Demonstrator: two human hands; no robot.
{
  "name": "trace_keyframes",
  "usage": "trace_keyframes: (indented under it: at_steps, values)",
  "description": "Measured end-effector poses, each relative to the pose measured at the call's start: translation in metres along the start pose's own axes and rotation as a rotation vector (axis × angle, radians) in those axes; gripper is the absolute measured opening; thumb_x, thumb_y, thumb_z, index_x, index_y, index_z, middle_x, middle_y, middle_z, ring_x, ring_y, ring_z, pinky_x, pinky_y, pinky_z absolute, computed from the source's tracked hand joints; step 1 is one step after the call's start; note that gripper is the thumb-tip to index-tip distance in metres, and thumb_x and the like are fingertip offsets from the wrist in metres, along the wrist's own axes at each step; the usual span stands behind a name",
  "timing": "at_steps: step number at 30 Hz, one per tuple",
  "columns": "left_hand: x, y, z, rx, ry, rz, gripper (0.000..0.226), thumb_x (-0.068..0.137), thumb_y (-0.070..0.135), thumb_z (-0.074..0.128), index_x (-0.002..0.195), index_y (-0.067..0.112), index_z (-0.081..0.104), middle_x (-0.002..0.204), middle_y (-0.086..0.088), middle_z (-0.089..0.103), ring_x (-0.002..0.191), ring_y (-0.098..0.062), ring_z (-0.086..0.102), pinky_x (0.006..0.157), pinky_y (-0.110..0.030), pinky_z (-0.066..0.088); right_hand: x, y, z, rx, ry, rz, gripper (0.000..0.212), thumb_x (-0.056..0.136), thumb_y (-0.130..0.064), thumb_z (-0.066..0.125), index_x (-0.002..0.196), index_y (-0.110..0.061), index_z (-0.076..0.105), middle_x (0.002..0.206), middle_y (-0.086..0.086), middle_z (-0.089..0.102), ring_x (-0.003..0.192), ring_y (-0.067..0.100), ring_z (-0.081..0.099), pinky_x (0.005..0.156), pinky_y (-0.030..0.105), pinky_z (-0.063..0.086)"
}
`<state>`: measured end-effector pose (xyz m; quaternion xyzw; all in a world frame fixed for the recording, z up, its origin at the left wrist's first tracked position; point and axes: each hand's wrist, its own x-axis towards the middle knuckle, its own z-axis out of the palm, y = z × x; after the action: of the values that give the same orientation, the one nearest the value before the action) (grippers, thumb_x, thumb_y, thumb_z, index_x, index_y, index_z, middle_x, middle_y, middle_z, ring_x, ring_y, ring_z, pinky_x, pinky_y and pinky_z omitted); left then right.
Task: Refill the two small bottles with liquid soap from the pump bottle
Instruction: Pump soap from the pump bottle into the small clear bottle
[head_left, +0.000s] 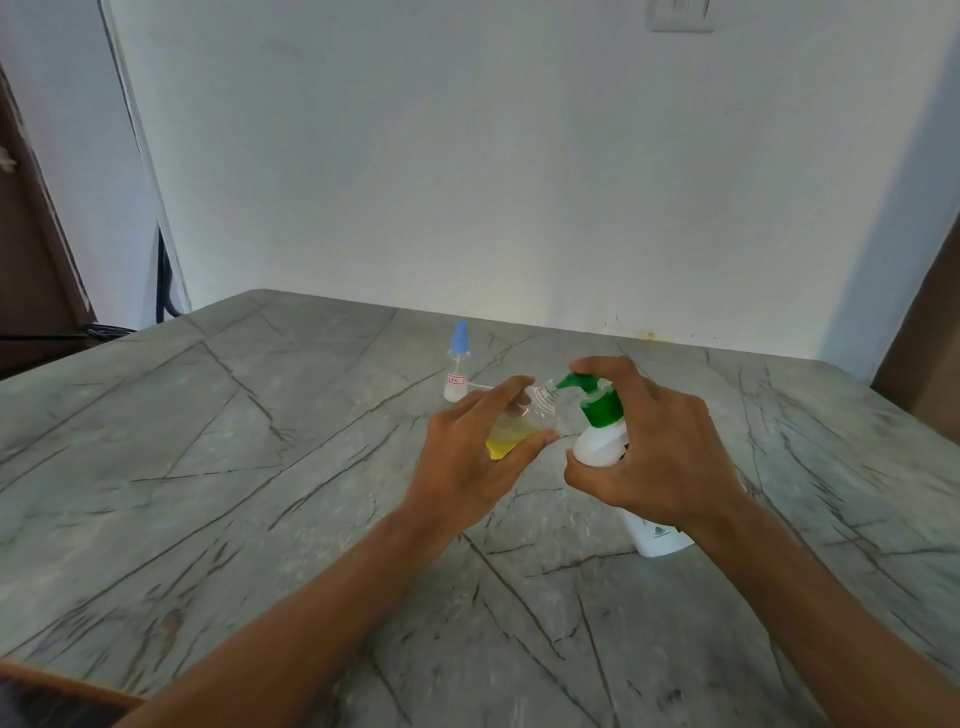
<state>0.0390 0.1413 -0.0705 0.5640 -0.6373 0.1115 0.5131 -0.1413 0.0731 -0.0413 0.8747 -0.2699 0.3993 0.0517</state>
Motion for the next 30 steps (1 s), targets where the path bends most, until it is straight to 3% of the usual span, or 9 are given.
trace_keyframes:
  at_steps: [6, 14, 24, 30]
  values:
    - [0.0023, 0.0, -0.0026, -0.009, 0.021, -0.029, 0.056, 0.076, 0.049, 0.069, 0.125, 0.025, 0.057, 0.103, 0.015, 0.065, 0.09, 0.002, 0.059, 0.081, -0.004, 0.043, -0.0014, 0.0, 0.0007, -0.062, -0.012, -0.028, 0.096, 0.062, -0.055, 0.068, 0.146, -0.042, 0.022, 0.096, -0.005, 0.066, 0.067, 0.011, 0.055, 0.061, 0.025, 0.051]
    - [0.002, -0.0003, -0.001, -0.037, 0.054, -0.017, 0.054, 0.075, 0.047, 0.072, 0.123, 0.023, 0.059, 0.1, 0.014, 0.066, 0.088, 0.002, 0.061, 0.082, -0.005, 0.044, 0.0008, 0.0, 0.0011, -0.042, -0.022, -0.007, 0.09, 0.059, -0.056, 0.071, 0.137, -0.043, 0.029, 0.101, -0.005, 0.067, 0.071, 0.009, 0.054, 0.069, 0.023, 0.048]
    - [0.0001, -0.0015, 0.0017, -0.033, 0.02, 0.035, 0.054, 0.075, 0.042, 0.075, 0.122, 0.019, 0.059, 0.1, 0.011, 0.066, 0.089, 0.002, 0.057, 0.081, -0.006, 0.044, 0.0009, -0.0002, -0.0009, 0.032, 0.001, -0.014, 0.076, 0.058, -0.052, 0.075, 0.124, -0.038, 0.04, 0.102, -0.007, 0.067, 0.074, 0.008, 0.057, 0.068, 0.018, 0.046]
    - [0.0005, -0.0023, 0.0013, -0.039, 0.031, 0.027, 0.054, 0.075, 0.043, 0.074, 0.122, 0.02, 0.06, 0.1, 0.01, 0.067, 0.088, 0.001, 0.059, 0.081, -0.007, 0.046, 0.0005, 0.0004, 0.0002, 0.011, 0.004, -0.018, 0.081, 0.059, -0.052, 0.074, 0.13, -0.039, 0.038, 0.102, -0.006, 0.068, 0.072, 0.01, 0.058, 0.067, 0.022, 0.049]
